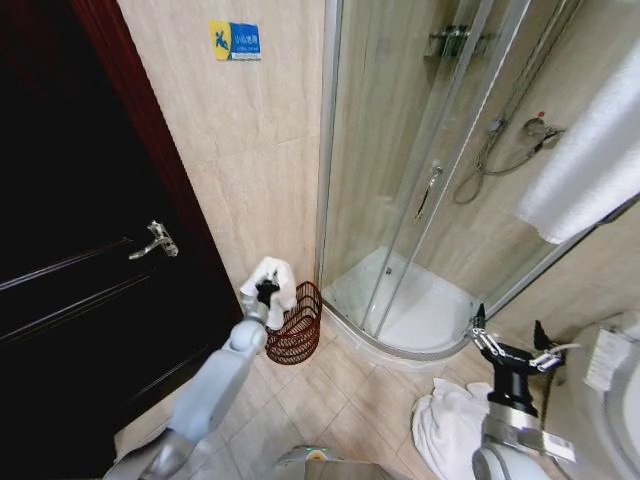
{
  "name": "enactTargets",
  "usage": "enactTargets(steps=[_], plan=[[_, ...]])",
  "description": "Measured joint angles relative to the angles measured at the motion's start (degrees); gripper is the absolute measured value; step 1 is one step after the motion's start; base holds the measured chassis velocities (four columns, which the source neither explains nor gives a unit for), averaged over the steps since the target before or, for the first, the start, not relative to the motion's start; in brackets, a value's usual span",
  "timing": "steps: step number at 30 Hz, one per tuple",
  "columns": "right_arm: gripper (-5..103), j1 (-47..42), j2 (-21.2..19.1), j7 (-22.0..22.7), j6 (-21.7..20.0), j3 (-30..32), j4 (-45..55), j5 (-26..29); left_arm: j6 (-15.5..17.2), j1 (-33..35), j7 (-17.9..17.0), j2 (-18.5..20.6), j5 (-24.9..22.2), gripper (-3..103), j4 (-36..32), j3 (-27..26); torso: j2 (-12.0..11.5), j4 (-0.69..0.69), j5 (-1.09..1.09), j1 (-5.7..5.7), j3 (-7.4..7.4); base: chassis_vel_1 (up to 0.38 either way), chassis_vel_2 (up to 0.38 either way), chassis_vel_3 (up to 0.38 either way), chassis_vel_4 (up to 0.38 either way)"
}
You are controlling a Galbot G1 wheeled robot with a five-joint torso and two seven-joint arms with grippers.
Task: Discard the used towel into the hamper.
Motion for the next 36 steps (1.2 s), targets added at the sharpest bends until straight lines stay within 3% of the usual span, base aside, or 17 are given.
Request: enactTargets(steps=[7,13,25,29,36], plan=[[100,0.89,0.22,-0.79,1.4,0.29,-1.37,1.4,0.01,-2.03,0.1,0.41,0.65,4,6.03,5.05,0.0,0.01,0.0,0.0,0.0,0.0,0.0,0.0,0.0],[100,1.98,0.8,-1.74,1.74,0.37,-2.53,2.5,-0.08,-7.36,0.3,-0.44,0.74,4,15.78,9.6,0.0,0.0,0.0,0.0,0.0,0.0,0.0,0.0,0.0],[100,3.99,2.51,-3.31,3.6,0.5,-5.31,3.8,-1.26,-19.22,3.3,-3.34,-2.51,4,33.31,26.28,0.0,0.0,0.0,0.01,0.01,0.0,0.0,0.0,0.0],[100,3.85,3.1,-4.05,4.92,0.49,-6.73,4.33,-1.15,-23.07,4.7,-4.76,-2.4,4,38.44,29.04,0.0,0.0,0.0,0.01,0.01,0.0,0.0,0.0,0.0],[100,3.5,3.82,-4.37,6.16,0.24,-7.97,4.72,0.72,-26.12,4.37,-5.27,-2.78,4,41.26,32.2,0.0,0.01,0.0,0.01,0.01,0.0,0.0,0.0,0.0]])
